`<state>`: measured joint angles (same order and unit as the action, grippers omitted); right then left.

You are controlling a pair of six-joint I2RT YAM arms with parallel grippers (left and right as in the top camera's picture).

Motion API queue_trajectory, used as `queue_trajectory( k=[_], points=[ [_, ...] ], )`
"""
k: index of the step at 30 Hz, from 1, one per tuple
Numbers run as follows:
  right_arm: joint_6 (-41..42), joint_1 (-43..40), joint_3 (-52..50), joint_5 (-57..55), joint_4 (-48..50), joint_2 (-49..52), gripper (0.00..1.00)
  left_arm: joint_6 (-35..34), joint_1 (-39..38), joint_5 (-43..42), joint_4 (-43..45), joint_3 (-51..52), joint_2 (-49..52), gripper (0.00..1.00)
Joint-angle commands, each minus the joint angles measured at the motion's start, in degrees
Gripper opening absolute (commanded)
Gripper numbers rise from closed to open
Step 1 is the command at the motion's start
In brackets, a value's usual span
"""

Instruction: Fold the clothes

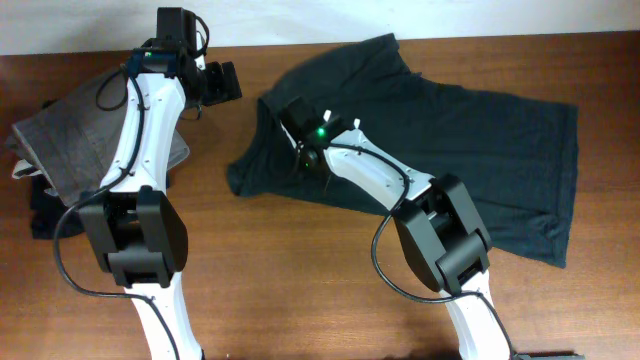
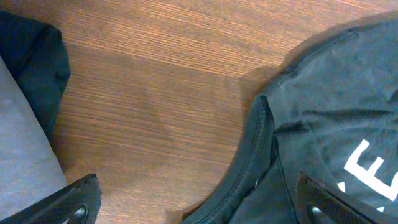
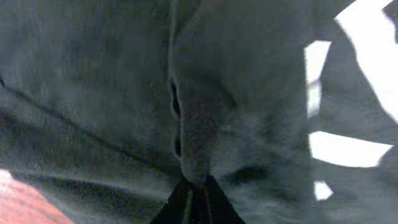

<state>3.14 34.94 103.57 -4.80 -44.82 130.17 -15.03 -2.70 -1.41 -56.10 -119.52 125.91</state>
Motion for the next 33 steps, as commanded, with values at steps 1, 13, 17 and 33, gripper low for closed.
queue_trajectory(
  k=[1, 13, 17, 33],
  points=[
    [-0.4, -0.1, 3.7, -5.4, -0.2, -0.3, 0.06, 0.1, 0.2, 0.8, 0.1, -0.3, -0.3, 0.99],
    [-4.3, -6.9, 4.3, -4.1, 2.4, -0.3, 0.06, 0.1, 0.2, 0.8, 0.1, -0.3, -0.3, 0.99],
    [-6.4, -9.0, 4.3, -1.0, 5.3, -0.2, 0.07, 0.1, 0.2, 0.8, 0.1, -0.3, -0.3, 0.99],
    [-7.4, -11.8, 5.2, -0.4, 15.0, 0.5, 0.45, 0.1, 0.2, 0.8, 0.1, -0.3, -0.3, 0.99]
  ],
)
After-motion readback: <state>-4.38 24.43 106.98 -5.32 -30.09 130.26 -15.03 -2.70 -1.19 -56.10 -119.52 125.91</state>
